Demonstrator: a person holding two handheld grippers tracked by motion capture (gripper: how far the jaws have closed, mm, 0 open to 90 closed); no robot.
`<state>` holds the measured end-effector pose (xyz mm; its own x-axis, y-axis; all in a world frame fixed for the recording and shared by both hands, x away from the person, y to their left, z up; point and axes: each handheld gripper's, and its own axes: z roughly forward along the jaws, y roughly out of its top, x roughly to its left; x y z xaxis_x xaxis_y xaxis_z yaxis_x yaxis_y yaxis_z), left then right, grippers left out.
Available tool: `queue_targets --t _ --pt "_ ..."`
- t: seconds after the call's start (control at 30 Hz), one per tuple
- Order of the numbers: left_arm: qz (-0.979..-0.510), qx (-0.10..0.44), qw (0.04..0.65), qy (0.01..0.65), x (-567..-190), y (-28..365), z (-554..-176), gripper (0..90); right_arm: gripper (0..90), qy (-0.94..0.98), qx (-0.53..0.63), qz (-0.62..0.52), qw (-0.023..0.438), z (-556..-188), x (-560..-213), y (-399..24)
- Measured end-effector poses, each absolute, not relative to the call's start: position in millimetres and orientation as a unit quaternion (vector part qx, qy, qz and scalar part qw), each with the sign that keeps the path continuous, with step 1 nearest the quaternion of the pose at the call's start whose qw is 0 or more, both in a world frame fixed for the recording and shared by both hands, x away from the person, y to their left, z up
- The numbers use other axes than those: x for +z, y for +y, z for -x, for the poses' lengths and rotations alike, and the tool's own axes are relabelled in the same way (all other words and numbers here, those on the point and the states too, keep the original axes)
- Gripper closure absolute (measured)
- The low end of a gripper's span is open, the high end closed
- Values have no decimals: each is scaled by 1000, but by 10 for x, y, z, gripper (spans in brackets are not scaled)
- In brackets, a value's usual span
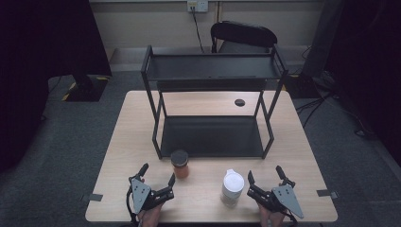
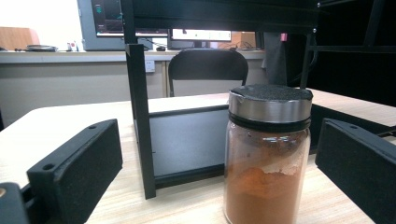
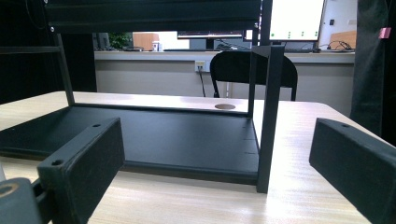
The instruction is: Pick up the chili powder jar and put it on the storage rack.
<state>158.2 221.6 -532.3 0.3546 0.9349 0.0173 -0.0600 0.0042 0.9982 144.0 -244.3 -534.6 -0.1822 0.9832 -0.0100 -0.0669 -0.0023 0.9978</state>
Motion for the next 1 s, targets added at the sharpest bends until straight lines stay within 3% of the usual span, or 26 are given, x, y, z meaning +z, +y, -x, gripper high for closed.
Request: queue_targets --t 0.5,1.0 --pt "-565 398 616 378 -5257 2269 -1595 0 18 527 559 -435 470 -1439 -5346 -2439" --pt "-590 378 622 350 -5015 2261 -1708 0 18 527 559 -434 470 -1439 -5346 -2439"
